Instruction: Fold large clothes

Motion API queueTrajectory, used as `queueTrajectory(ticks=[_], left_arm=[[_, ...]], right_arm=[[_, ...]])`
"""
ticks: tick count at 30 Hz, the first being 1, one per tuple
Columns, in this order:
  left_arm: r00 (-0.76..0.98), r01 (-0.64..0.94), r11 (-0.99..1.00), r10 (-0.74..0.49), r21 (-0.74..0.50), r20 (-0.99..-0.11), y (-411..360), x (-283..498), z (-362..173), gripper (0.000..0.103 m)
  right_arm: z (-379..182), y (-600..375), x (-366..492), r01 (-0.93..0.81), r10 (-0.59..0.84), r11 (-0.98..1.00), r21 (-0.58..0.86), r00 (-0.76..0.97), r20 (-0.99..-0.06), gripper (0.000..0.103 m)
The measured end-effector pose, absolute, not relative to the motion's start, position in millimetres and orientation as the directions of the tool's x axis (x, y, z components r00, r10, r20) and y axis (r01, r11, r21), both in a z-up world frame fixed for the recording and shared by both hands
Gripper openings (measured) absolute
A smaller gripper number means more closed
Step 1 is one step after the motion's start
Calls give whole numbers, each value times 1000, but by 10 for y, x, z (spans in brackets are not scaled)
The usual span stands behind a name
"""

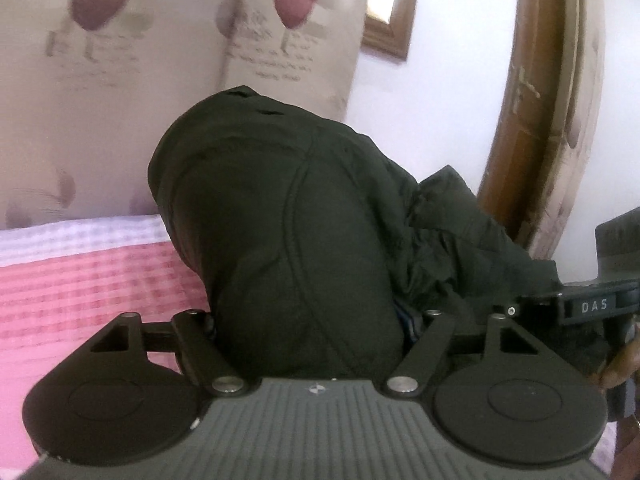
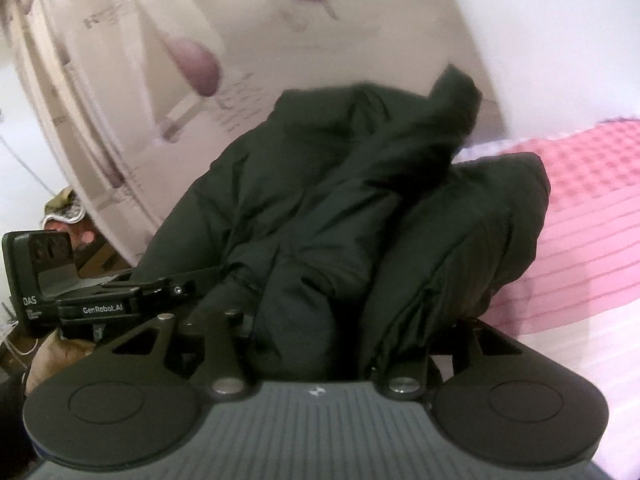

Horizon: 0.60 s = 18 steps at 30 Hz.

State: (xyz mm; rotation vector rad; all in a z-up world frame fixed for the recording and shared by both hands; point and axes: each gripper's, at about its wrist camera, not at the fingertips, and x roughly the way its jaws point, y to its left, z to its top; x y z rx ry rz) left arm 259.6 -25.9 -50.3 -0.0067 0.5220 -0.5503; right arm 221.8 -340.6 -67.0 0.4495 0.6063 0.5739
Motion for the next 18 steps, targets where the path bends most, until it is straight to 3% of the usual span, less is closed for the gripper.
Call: queueTrajectory(ticks=[18], left_arm=[[801, 391, 912, -404, -124, -441, 630, 1600, -223, 73]], right_arm=[[-314, -2352, 1692, -491, 710, 690, 533, 602, -365, 47]])
